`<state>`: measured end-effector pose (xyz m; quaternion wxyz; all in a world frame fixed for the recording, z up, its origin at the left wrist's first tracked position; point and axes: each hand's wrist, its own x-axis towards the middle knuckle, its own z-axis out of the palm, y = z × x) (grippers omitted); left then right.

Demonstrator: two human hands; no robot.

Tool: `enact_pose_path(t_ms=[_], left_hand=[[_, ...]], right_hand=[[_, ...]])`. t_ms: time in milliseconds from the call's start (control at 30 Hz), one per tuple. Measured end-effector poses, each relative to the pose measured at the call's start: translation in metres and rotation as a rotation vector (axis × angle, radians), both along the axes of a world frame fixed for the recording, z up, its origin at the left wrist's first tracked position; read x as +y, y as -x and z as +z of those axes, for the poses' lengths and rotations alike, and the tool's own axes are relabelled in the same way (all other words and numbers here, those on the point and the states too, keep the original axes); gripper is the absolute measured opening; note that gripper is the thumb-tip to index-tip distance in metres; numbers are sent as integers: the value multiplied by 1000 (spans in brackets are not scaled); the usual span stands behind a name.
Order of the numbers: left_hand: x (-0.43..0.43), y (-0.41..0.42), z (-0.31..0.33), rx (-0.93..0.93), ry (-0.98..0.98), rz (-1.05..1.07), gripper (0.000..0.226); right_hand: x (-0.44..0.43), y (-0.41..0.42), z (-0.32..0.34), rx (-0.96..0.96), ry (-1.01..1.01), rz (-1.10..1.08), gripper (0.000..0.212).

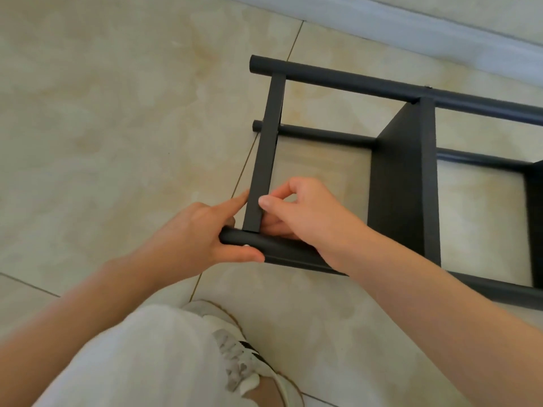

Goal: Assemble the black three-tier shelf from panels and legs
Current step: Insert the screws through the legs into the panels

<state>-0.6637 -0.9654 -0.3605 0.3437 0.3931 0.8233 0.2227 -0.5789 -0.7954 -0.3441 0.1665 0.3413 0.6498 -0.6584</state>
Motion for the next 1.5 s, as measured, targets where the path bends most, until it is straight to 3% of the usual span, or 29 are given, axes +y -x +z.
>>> enact_pose_path(t_ms=[667,900,1000,1233,1500], left_hand=[[-26,-14,-45,-130,-221,125,91],[-26,-11,-45,-176,-222,100,84],[-27,-7,-41,-212,-186,47,84],[-27,-12,-35,-32,-160,-5,95],[-27,-14,-32,145,-204,-92,88]], right_hand=[[10,-5,-20,-64,236,91,17],[16,-13,-34,-68,37,149,3],[18,-13,-36,-64,38,144,3],[22,-10,-39,-56,67,182,4],[26,-2,-42,-27,145,207,7]])
